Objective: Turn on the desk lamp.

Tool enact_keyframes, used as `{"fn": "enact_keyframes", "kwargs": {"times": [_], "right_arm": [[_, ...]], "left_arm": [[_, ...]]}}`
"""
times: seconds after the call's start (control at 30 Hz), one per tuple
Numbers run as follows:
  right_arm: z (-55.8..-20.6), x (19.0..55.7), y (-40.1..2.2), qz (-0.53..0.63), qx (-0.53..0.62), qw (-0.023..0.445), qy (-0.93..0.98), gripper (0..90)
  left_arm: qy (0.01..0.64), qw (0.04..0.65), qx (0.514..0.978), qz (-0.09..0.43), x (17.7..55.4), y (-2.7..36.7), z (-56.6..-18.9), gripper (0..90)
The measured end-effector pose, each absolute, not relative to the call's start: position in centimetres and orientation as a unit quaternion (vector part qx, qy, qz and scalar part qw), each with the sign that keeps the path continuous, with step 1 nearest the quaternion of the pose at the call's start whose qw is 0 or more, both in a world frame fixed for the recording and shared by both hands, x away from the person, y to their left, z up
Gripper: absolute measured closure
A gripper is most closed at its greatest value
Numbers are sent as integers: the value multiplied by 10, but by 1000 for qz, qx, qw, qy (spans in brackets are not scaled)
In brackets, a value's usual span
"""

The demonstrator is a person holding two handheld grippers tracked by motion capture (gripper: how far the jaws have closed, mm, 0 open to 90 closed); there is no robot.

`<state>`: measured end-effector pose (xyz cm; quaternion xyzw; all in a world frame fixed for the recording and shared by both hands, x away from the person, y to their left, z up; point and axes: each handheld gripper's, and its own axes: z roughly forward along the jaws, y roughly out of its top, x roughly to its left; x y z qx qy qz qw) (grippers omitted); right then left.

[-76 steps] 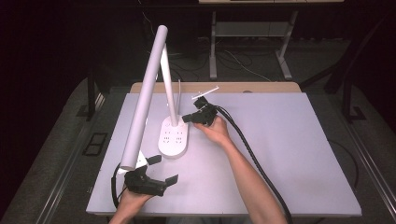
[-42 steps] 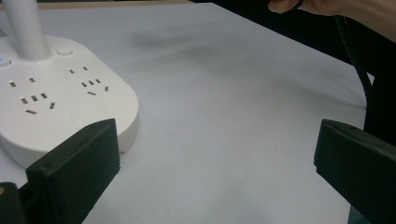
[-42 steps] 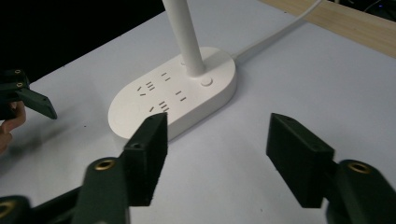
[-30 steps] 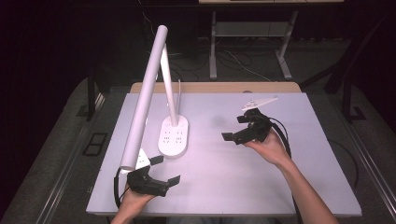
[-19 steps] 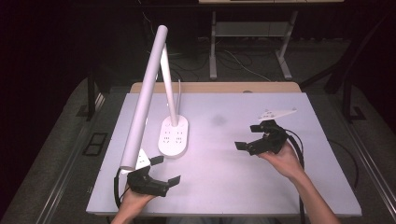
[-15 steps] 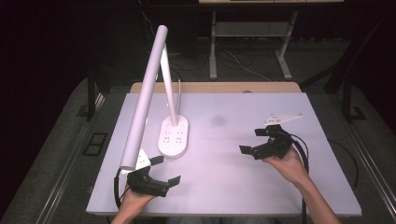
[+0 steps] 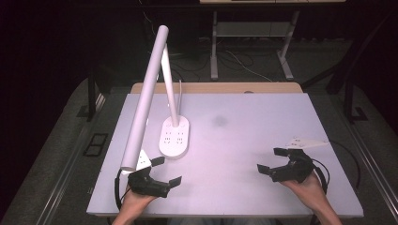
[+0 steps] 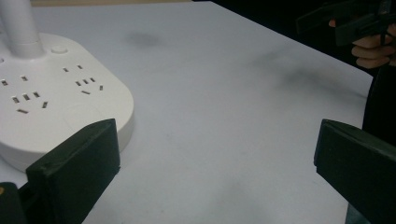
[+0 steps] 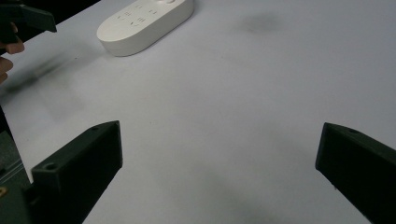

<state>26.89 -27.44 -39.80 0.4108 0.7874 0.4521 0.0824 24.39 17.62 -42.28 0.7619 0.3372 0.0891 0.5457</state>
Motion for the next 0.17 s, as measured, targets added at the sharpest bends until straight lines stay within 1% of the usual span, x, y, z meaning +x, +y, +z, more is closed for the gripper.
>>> {"fn": "enact_keyframes", "kwargs": {"times": [0.17], "right_arm": [[-407, 255, -280, 457, 423, 84, 778, 4]], "left_arm": [[334, 543, 765, 90, 244, 174, -423, 0]]}}
